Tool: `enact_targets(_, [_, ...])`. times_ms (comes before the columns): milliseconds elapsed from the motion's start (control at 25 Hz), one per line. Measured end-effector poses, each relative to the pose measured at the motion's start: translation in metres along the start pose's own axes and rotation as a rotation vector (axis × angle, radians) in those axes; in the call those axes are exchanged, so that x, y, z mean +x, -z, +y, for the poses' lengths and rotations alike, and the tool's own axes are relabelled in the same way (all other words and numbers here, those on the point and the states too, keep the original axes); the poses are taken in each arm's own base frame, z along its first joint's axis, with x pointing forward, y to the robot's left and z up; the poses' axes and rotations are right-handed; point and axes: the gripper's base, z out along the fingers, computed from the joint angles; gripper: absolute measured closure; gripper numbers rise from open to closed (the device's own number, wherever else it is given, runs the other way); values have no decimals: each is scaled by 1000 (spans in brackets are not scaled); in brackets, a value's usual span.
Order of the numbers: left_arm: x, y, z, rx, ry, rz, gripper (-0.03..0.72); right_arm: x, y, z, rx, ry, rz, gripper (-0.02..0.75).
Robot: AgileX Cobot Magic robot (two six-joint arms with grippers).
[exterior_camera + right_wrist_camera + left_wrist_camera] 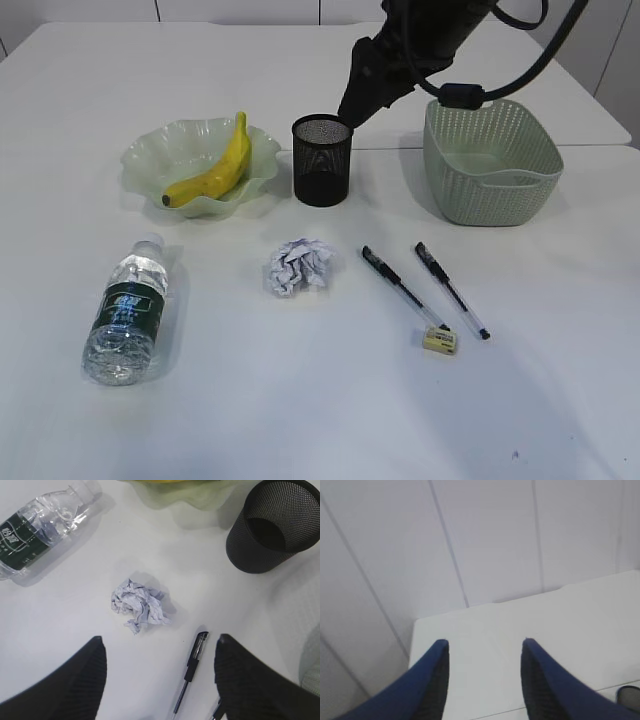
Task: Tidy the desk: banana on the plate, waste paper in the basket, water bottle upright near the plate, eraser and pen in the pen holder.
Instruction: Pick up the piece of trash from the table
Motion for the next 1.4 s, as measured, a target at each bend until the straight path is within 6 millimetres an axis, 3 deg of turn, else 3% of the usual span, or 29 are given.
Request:
enact_targets(360, [20, -24, 20, -205, -58, 146, 358, 1, -3, -1, -4, -2, 7, 235])
enact_targets(680, [30, -36, 21, -217, -58, 201, 358, 15, -59, -17, -46, -35, 118, 235])
enact_targets(920, [30, -36, 21, -217, -56, 201, 358, 26, -87, -25, -49, -40, 187, 235])
enact_targets(1400, [29, -37, 14, -143, 4, 188, 358, 35, -114, -29, -81, -142, 221, 235])
